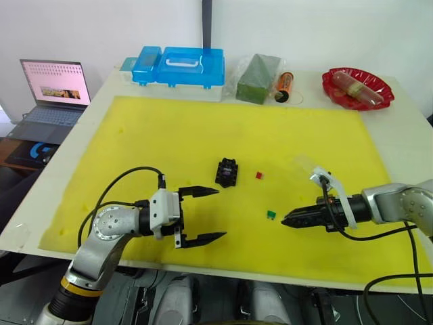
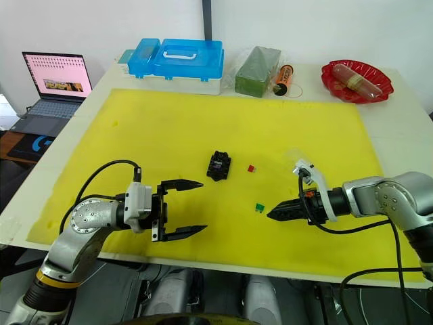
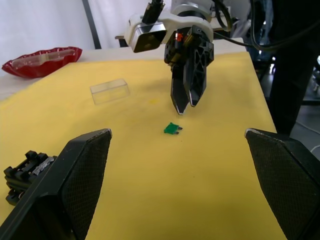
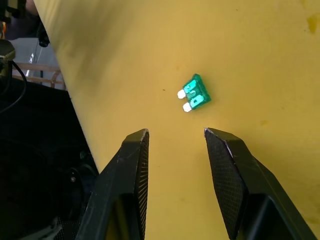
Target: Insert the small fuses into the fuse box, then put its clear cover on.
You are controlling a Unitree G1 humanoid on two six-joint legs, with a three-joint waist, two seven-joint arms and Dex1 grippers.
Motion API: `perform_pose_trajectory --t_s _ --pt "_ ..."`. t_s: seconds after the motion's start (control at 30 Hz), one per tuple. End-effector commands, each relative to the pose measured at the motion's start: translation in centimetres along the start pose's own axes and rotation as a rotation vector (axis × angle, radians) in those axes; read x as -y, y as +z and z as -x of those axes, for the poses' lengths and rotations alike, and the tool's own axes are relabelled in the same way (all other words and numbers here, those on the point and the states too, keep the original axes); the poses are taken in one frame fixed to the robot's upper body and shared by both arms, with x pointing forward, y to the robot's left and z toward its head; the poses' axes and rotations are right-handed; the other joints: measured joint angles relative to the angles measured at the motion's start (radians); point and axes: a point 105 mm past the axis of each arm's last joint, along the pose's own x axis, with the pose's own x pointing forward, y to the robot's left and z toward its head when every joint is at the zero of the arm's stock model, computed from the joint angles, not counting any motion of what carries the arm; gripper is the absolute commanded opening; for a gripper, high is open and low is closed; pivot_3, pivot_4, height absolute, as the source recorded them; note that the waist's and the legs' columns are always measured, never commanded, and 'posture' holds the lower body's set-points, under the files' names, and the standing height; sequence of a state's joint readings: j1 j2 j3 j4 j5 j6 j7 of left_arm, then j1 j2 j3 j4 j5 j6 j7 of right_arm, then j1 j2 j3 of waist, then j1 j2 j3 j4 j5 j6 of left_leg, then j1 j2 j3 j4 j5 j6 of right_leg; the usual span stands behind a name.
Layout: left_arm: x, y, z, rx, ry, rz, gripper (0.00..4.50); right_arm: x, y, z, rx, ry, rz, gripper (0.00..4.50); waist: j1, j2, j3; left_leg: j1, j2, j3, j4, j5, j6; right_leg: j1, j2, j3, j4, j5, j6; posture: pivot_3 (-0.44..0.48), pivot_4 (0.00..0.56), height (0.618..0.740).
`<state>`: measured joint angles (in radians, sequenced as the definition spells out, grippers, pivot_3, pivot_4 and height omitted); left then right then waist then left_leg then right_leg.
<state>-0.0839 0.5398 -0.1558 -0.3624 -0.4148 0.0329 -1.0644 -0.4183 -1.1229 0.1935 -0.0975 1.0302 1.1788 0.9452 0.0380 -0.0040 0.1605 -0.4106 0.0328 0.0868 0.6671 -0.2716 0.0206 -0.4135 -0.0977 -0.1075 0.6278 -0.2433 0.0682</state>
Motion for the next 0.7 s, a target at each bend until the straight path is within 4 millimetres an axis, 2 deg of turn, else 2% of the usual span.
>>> perform_pose_trajectory --t_s 0.03,0.27,0.7 --pt "0.1 0.5 -0.1 0.013 -0.005 -0.028 4.5 0.1 0.9 0.0 0.016 0.009 0.047 1.84 0.0 0.0 0.0 0.0 0.0 0.0 0.0 0.0 0.0 0.0 0.0 0.0 0.0 0.0 0.0 0.0 0.15 0.74" --pt "0.2 0.5 -0.1 0.012 -0.014 -0.026 4.5 0.9 2.1 -0.4 0.046 0.025 0.008 1.84 -0.001 0.0 0.0 0.0 0.0 0.0 0.0 0.0 0.0 0.0 0.0 0.0 0.0 0.0 0.0 0.0 0.15 0.74" --pt "0.1 0.6 -0.1 0.02 -0.015 -0.043 4.5 0.6 1.9 -1.9 0.015 0.066 -0.023 1.84 -0.001 0.0 0.0 0.0 0.0 0.0 0.0 0.0 0.0 0.0 0.0 0.0 0.001 0.0 0.0 0.0 0.15 0.74"
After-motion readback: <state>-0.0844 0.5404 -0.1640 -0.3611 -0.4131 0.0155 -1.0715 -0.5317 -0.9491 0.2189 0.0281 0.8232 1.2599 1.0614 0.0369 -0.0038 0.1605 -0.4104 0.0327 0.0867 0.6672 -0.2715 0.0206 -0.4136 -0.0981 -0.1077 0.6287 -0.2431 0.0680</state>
